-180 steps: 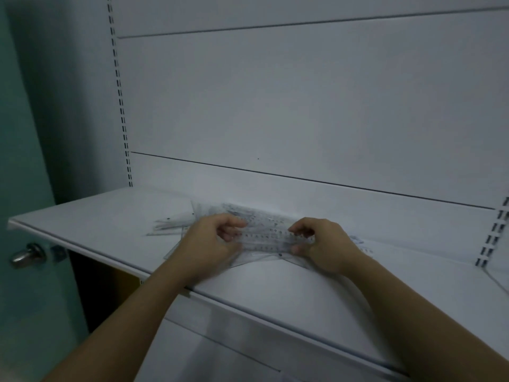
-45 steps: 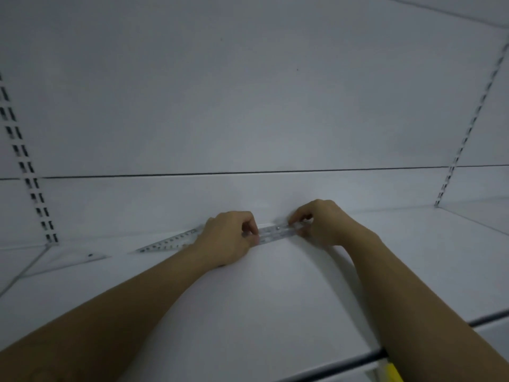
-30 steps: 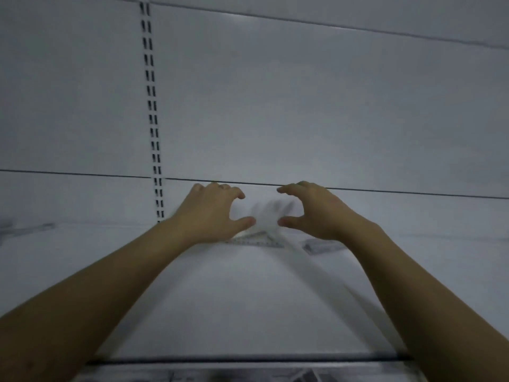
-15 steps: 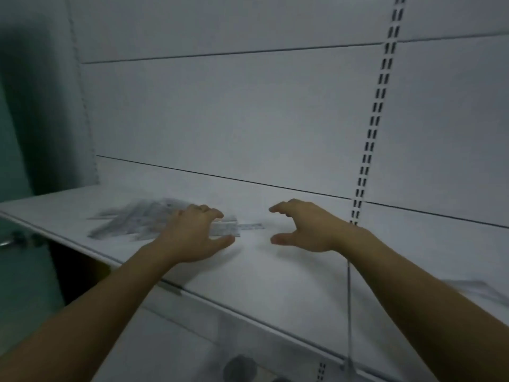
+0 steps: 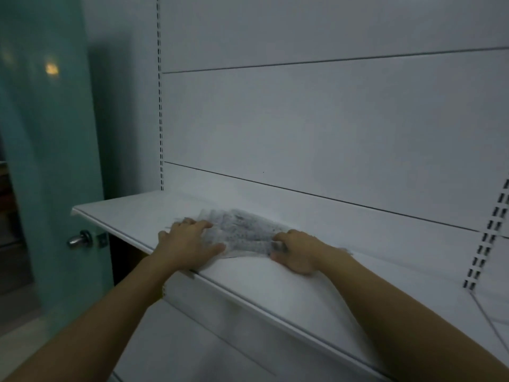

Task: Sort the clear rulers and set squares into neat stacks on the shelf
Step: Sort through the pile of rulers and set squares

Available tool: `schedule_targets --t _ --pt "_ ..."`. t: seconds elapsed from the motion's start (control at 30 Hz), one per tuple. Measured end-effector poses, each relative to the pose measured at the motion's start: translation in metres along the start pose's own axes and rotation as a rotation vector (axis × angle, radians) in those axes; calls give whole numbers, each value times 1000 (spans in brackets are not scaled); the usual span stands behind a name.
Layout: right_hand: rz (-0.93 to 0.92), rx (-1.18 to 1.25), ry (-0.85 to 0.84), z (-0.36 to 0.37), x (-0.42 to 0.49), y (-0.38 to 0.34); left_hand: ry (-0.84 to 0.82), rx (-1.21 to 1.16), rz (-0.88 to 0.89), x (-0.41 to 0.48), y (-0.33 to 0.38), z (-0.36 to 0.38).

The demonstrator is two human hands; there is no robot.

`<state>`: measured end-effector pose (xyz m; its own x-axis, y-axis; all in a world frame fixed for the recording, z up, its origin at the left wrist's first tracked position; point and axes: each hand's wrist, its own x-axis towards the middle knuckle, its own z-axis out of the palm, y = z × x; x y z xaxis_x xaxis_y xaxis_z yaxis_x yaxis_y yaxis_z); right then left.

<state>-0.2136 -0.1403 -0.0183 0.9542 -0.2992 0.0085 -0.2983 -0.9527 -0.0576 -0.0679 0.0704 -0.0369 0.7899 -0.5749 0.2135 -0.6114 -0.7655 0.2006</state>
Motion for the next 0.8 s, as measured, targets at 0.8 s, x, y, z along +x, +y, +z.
schedule_targets --t 0.8 --pt "5 229 239 15 0 23 179 -849 -53 49 -15 22"
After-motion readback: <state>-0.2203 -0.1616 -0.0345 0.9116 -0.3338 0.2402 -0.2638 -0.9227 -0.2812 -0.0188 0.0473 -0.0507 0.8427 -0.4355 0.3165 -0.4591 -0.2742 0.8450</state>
